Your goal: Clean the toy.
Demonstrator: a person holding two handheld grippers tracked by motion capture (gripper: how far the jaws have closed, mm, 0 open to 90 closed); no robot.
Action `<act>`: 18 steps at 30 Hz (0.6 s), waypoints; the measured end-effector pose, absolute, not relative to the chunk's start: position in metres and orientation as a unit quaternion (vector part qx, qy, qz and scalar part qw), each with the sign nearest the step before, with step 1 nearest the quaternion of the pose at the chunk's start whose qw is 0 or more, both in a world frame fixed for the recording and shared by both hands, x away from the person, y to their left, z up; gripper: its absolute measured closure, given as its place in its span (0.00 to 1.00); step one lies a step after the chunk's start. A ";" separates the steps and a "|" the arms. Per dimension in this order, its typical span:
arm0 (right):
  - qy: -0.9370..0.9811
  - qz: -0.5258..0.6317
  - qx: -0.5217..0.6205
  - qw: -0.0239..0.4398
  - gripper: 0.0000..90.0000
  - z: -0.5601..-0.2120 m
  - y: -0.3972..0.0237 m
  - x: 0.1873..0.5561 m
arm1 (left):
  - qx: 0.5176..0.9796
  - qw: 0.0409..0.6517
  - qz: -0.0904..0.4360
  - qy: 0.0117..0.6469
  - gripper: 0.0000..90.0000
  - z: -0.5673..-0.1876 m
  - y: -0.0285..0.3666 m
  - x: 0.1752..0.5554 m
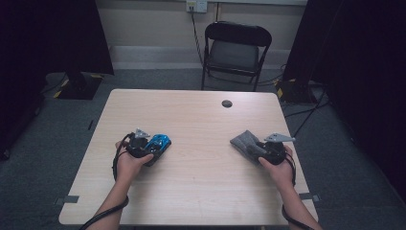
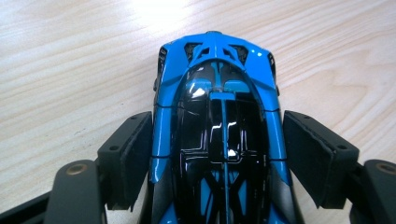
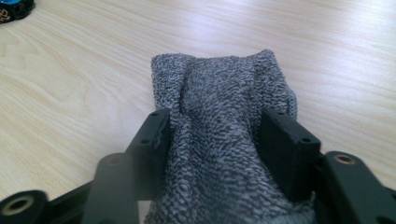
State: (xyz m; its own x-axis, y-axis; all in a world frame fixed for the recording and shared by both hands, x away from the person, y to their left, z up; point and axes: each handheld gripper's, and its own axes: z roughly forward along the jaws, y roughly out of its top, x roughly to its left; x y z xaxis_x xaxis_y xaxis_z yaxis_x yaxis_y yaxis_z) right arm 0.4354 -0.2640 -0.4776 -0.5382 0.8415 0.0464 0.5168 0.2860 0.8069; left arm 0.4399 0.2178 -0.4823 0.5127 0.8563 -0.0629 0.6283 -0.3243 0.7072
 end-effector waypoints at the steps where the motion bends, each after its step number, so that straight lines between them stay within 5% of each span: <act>1: 0.774 0.410 0.440 0.197 0.41 -0.477 -0.264 0.435 | 0.796 0.349 0.164 0.466 0.28 -0.480 0.218 0.439; 18: 0.786 0.431 0.403 0.183 0.24 -0.452 -0.240 0.414 | 0.809 0.390 0.164 0.408 0.25 -0.444 0.188 0.411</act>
State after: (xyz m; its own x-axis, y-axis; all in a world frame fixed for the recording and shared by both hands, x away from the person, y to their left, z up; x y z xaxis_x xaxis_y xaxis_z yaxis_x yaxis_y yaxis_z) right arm 0.4137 -0.2400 -0.4516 -0.6086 0.7913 0.0586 0.4749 0.3041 0.8259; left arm 0.4112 0.1885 -0.4436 0.6133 0.7881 -0.0533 0.5321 -0.3623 0.7652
